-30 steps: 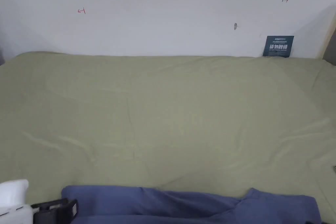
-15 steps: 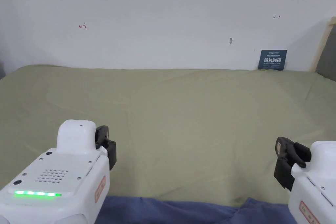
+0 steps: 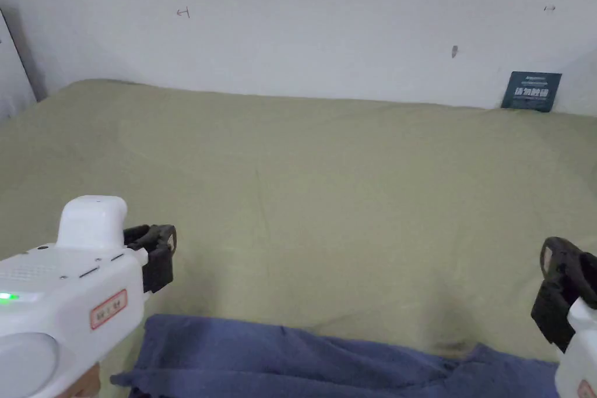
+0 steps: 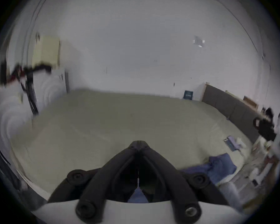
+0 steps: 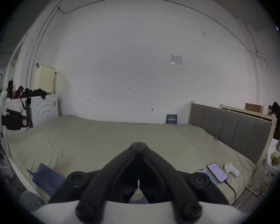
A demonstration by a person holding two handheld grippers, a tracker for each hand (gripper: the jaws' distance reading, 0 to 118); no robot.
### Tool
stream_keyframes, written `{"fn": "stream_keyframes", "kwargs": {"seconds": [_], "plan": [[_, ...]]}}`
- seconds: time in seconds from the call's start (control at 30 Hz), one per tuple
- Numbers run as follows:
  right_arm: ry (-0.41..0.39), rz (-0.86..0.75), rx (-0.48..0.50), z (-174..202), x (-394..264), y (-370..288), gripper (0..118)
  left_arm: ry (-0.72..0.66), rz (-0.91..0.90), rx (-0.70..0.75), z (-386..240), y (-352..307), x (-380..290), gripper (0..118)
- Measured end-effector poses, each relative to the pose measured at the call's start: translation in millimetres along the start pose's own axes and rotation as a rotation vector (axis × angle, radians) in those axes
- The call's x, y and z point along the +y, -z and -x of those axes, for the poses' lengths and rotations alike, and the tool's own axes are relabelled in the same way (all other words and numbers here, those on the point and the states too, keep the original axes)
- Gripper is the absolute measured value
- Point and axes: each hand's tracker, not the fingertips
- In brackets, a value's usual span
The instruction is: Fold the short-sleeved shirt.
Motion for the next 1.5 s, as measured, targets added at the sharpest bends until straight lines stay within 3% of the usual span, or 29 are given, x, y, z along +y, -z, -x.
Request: {"fn": "stream_keyframes", "kwargs": {"seconds": [0.2, 0.3, 0.43, 0.47, 0.5, 0.53, 0.57, 0.73, 0.87, 1.0, 1.03, 1.07, 1.1, 1.13, 1.17, 1.23, 1.5], "plan": [[0.006, 0.059, 0.003, 13.5, -0.5, 3.1, 2, -0.369, 0.424, -0.247, 123.8, 57.3, -26.1, 0], [-0.015, 0.083, -0.009, 18.5, -4.9, 6.8, 2, -0.441, 0.558, -0.329, 154.4, 87.9, -46.9, 0], [-0.025, 0.113, -0.025, 21.9, -7.5, 15.2, 2, -0.509, 0.604, -0.396, 170.9, 112.3, -63.8, 2], [-0.024, 0.116, -0.025, 22.3, -8.0, 16.3, 2, -0.514, 0.609, -0.418, 173.0, 117.0, -65.4, 19], [-0.027, 0.120, -0.028, 23.2, -8.7, 17.5, 2, -0.532, 0.612, -0.435, 174.8, 121.7, -67.4, 57], [-0.036, 0.126, -0.031, 24.8, -9.4, 19.3, 2, -0.555, 0.636, -0.482, 173.0, 126.0, -72.1, 108], [-0.040, 0.129, -0.030, 23.6, -9.6, 20.3, 2, -0.569, 0.685, -0.528, 171.5, 133.9, -77.7, 118], [-0.062, 0.143, -0.017, 24.6, -12.4, 21.9, 2, -0.588, 0.723, -0.532, 169.1, 153.6, -88.4, 118], [-0.058, 0.156, -0.017, 24.2, -14.7, 22.4, 2, -0.694, 0.720, -0.674, 163.2, 160.3, -90.6, 118], [-0.041, 0.160, -0.015, 22.1, -15.6, 21.2, 2, -0.637, 0.738, -0.656, 147.5, 167.4, -94.8, 118], [-0.036, 0.159, -0.012, 21.4, -15.6, 20.3, 2, -0.652, 0.737, -0.665, 147.2, 166.4, -93.8, 111], [-0.034, 0.160, -0.011, 20.9, -15.7, 20.0, 2, -0.673, 0.730, -0.662, 144.7, 166.8, -92.8, 96], [-0.032, 0.163, -0.010, 18.8, -15.9, 19.5, 2, -0.659, 0.731, -0.639, 142.3, 165.2, -92.4, 65], [-0.025, 0.163, -0.009, 17.0, -16.2, 18.4, 2, -0.629, 0.722, -0.587, 140.1, 162.1, -93.4, 16], [-0.013, 0.161, -0.008, 15.5, -16.2, 16.8, 2, -0.629, 0.731, -0.552, 138.1, 161.5, -95.3, 9], [0.001, 0.157, -0.008, 11.9, -14.7, 12.9, 2, -0.597, 0.750, -0.482, 135.4, 162.8, -101.8, 8], [0.029, 0.126, -0.012, -7.3, -4.5, 4.7, 2, -0.686, 0.571, -0.424, 154.6, 119.8, -79.7, 7]]}}
